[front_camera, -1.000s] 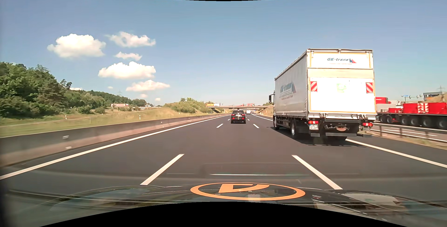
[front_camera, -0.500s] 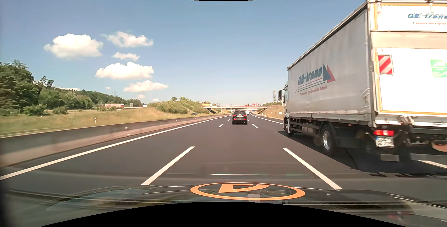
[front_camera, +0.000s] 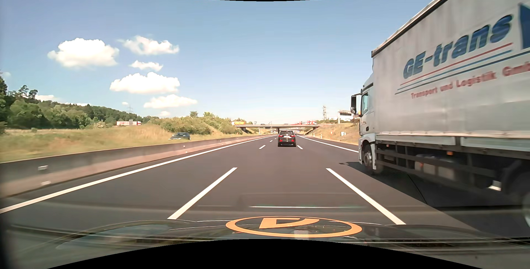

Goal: Follow the waypoints while adhering to traffic rules and regulations

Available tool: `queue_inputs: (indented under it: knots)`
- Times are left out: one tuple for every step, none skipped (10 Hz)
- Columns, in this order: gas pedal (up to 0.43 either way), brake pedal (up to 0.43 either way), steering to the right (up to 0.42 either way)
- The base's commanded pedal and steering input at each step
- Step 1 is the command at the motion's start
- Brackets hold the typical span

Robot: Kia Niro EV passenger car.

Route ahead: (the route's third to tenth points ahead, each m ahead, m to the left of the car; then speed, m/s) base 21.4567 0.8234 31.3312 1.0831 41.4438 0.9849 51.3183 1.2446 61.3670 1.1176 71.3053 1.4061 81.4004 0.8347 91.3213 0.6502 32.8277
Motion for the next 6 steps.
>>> queue_inputs:
  knots:
    - [0.339, 0.000, 0.002]
    - [0.350, 0.000, 0.001]
    - [0.358, 0.000, 0.002]
    - [0.370, 0.000, 0.002]
    - [0.370, 0.000, 0.001]
    - [0.370, 0.000, 0.002]
